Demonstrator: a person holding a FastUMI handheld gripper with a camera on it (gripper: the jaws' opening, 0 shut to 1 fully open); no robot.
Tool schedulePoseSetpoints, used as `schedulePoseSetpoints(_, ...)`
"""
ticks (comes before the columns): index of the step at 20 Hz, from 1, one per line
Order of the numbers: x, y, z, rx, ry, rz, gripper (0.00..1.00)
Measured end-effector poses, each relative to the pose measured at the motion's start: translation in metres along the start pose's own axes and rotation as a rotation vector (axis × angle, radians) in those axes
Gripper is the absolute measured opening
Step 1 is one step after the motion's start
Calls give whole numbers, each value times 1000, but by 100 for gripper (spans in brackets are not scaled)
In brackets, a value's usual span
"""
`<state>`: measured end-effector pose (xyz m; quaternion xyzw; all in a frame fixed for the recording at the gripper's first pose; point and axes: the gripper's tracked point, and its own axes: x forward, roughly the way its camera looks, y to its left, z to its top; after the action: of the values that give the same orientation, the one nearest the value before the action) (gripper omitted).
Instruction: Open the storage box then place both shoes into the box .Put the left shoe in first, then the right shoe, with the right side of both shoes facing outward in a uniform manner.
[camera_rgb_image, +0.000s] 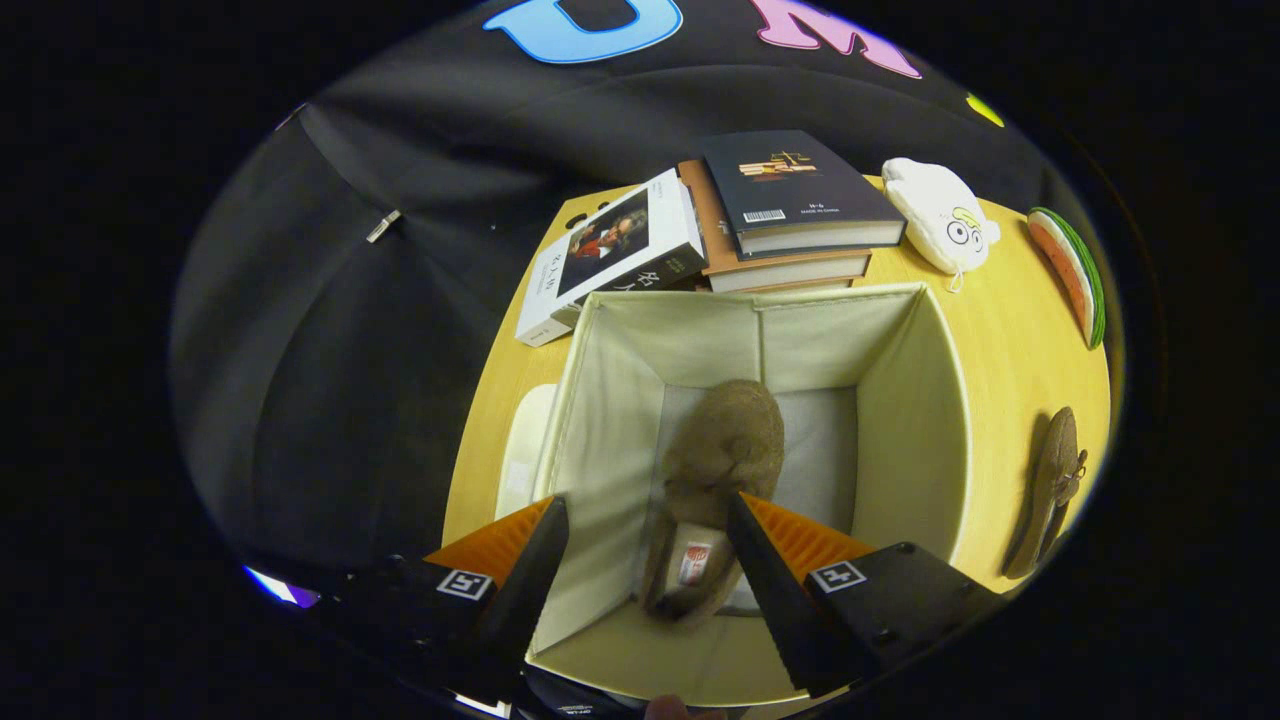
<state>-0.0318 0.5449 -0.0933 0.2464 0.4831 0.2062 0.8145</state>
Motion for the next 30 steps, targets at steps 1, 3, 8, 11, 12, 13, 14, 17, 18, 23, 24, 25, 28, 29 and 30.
schedulePoseSetpoints(1, -5, -1, 4, -4, -17, 4, 98)
schedulePoseSetpoints(3, -18, -2, 12, -16, -50, 16, 98)
schedulePoseSetpoints(8, -68, -23, 37, -40, -154, 40, 98)
schedulePoseSetpoints(11, -110, -53, 46, -75, -241, 9, 98)
schedulePoseSetpoints(12, -123, -66, 51, -84, -266, 2, 98)
schedulePoseSetpoints(13, -136, -80, 54, -94, -290, -9, 98)
schedulePoseSetpoints(14, -149, -96, 56, -107, -308, -23, 98)
schedulePoseSetpoints(17, -182, -153, 62, -163, -347, -91, 98)
schedulePoseSetpoints(18, -192, -170, 65, -170, -364, -110, 98)
schedulePoseSetpoints(23, -222, -261, 66, -141, -373, -183, 98)
schedulePoseSetpoints(24, -224, -278, 60, -137, -361, -192, 98)
schedulePoseSetpoints(25, -225, -294, 53, -138, -349, -204, 98)
schedulePoseSetpoints(28, -224, -347, 29, -171, -312, -265, 98)
schedulePoseSetpoints(29, -222, -364, 19, -184, -293, -286, 98)
schedulePoseSetpoints(30, -219, -379, 7, -186, -266, -302, 98)
